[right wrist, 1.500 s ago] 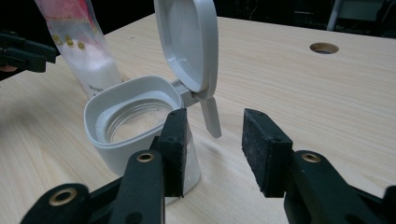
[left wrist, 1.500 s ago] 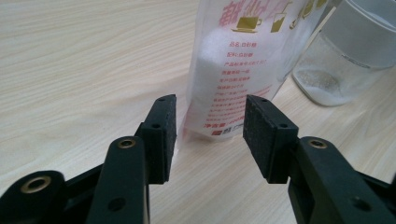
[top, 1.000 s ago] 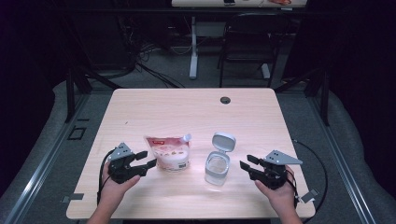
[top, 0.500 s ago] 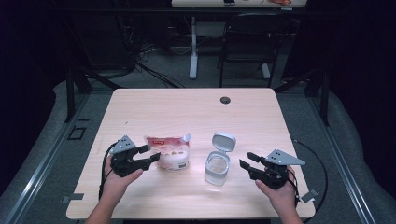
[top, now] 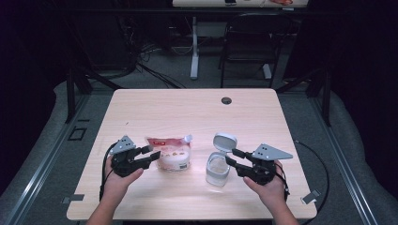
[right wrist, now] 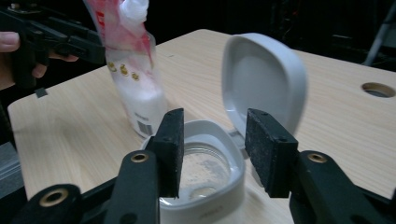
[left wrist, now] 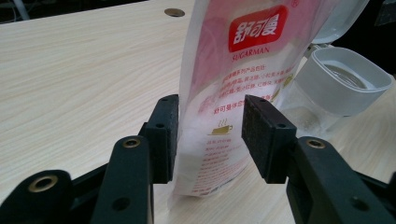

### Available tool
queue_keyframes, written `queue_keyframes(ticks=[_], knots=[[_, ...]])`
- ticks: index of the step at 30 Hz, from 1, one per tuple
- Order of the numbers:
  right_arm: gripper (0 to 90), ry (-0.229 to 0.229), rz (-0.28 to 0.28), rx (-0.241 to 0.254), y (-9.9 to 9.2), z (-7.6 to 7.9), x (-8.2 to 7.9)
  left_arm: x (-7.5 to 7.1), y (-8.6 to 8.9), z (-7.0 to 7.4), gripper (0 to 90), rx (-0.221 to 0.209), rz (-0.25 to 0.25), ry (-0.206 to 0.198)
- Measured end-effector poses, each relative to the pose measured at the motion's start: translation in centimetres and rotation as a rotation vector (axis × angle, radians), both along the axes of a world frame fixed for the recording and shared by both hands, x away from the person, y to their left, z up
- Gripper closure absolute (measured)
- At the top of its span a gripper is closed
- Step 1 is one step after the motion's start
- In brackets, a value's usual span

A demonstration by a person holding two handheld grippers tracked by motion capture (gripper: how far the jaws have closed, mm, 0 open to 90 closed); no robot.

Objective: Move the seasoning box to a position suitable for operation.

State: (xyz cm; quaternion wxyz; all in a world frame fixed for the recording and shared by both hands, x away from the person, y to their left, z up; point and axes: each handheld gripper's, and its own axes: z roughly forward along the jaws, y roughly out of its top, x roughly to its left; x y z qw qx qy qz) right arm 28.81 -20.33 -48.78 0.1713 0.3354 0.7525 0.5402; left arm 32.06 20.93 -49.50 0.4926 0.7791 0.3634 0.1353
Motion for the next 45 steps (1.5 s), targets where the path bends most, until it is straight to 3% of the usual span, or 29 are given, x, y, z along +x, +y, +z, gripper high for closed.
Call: queue_keyframes(ticks=[11,17,28,33,38,45], knots=[[63.9,0.024,0.060,-0.029,3.3,0.0,1.8,0.0,0.0,0.0,60.8,0.006,0.002,-0.004],[66.6,0.006,0.097,-0.025,5.5,0.2,2.9,-0.1,0.0,0.1,63.3,0.012,0.000,-0.008],[67.2,0.017,0.159,-0.041,9.1,0.6,4.8,-0.1,0.0,0.1,65.5,0.015,-0.001,-0.009],[68.0,0.026,0.169,-0.030,9.6,0.5,5.2,-0.1,-0.1,0.1,66.4,0.010,-0.001,-0.006],[80.4,0.033,0.167,-0.041,9.8,0.3,5.4,-0.1,0.0,0.2,67.7,0.014,-0.016,-0.001],[88.1,0.047,0.169,-0.013,9.4,0.6,5.4,-0.1,-0.1,0.4,70.6,0.025,-0.021,-0.004]])
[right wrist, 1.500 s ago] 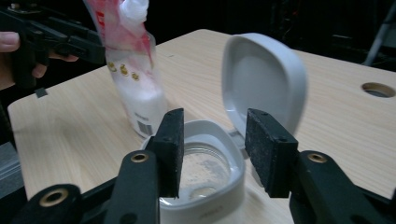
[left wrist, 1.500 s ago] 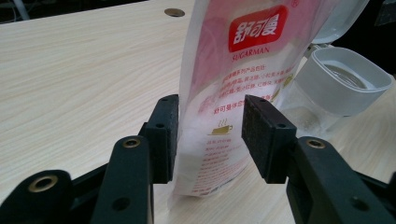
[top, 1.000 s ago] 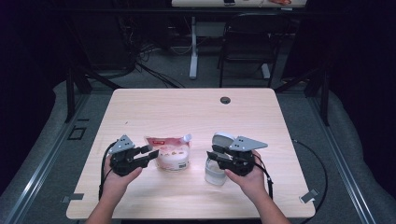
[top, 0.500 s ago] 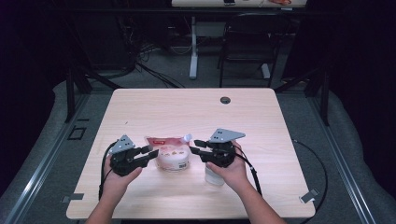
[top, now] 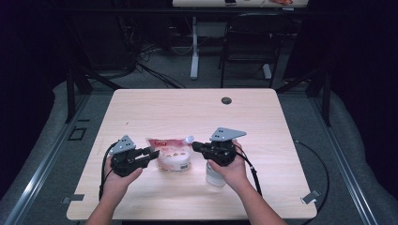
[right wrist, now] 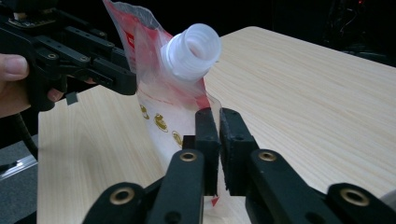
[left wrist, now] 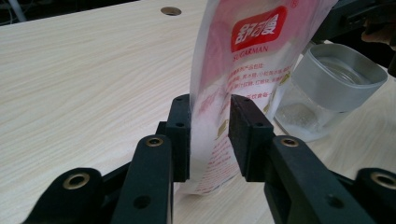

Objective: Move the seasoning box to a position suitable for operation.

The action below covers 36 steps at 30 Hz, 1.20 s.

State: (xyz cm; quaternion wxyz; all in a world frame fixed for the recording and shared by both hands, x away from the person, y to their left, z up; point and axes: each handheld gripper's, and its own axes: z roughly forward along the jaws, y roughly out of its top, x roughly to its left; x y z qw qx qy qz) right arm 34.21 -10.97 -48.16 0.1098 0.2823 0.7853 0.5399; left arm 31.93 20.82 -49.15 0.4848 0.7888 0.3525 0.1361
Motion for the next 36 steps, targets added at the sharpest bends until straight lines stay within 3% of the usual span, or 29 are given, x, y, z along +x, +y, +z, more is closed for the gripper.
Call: queue_keyframes(ticks=[13,23,31,36], knots=[[89.9,-0.017,0.003,-0.038,-0.8,0.5,-1.0,-0.6,-0.9,0.1,75.9,0.009,-0.042,0.011],[89.0,-0.013,0.010,-0.018,-2.4,0.2,-2.2,-1.2,-1.8,0.1,75.8,-0.003,-0.077,0.010],[79.0,-0.005,0.033,-0.022,-2.4,0.4,-2.2,-1.1,-1.5,-0.1,72.8,-0.028,-0.069,0.010],[73.2,-0.033,0.046,-0.043,-2.5,1.3,-2.5,-1.2,-1.2,-0.1,70.6,-0.038,-0.066,0.004]])
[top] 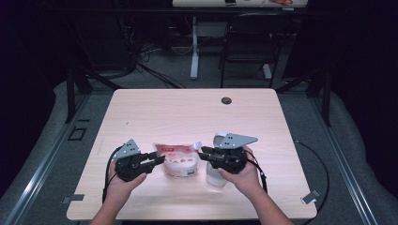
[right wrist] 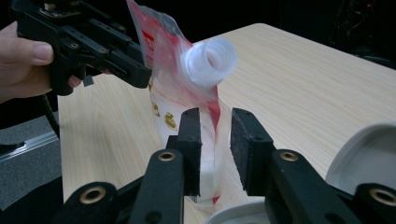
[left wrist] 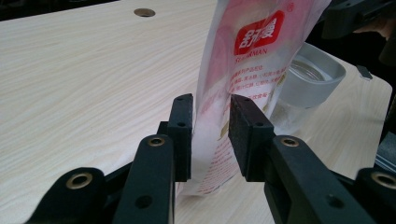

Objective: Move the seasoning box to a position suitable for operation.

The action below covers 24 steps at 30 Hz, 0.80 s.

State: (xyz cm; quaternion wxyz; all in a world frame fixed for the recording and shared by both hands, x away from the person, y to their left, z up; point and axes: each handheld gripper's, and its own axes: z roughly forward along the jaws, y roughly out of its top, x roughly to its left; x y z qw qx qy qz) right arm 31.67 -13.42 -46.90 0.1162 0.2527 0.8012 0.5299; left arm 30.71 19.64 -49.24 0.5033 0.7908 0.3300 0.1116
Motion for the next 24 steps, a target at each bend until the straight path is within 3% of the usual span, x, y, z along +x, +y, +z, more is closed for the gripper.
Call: queue_keyframes(ticks=[12,14,24], knots=[[65.8,-0.043,0.003,0.026,-0.6,3.3,0.3,-0.6,1.2,-0.2,63.9,0.000,0.031,0.007],[65.0,-0.042,0.018,0.004,-0.4,3.9,0.5,-0.7,1.5,-0.4,62.3,0.002,0.045,0.006],[66.7,-0.036,0.088,0.006,2.5,5.8,1.6,-1.2,2.7,-1.5,56.8,0.015,0.067,0.031]])
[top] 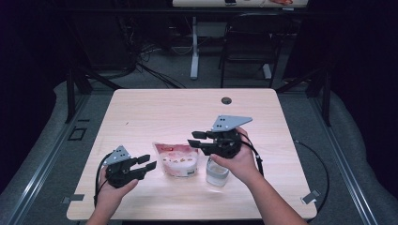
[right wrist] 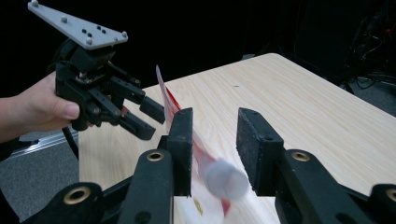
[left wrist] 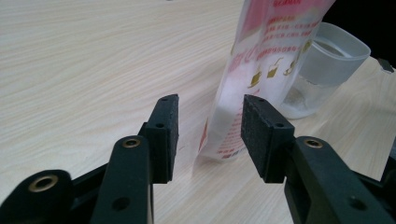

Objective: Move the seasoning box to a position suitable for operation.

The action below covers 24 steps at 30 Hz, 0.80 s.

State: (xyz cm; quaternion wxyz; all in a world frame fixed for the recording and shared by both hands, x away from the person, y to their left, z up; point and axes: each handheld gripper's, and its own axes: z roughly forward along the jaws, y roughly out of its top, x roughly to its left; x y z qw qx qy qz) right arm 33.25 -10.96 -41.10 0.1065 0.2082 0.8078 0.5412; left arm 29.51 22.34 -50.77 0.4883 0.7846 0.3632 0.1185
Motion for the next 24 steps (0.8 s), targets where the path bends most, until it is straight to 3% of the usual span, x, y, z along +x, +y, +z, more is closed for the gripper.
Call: queue_keyframes(ticks=[5,11,16,24], knots=[[66.6,0.006,0.020,-0.016,1.8,0.1,0.6,0.1,0.5,-0.5,55.4,0.000,0.004,0.007],[65.6,-0.024,0.040,-0.059,3.5,0.1,0.8,0.2,0.5,-1.1,55.3,0.002,-0.003,0.019],[68.9,0.006,0.077,-0.085,4.8,0.0,0.9,0.2,0.5,-1.3,55.1,-0.001,-0.001,0.025],[73.2,-0.004,0.099,-0.156,6.9,-0.1,1.1,0.2,0.6,-1.2,54.8,0.004,-0.001,0.023]])
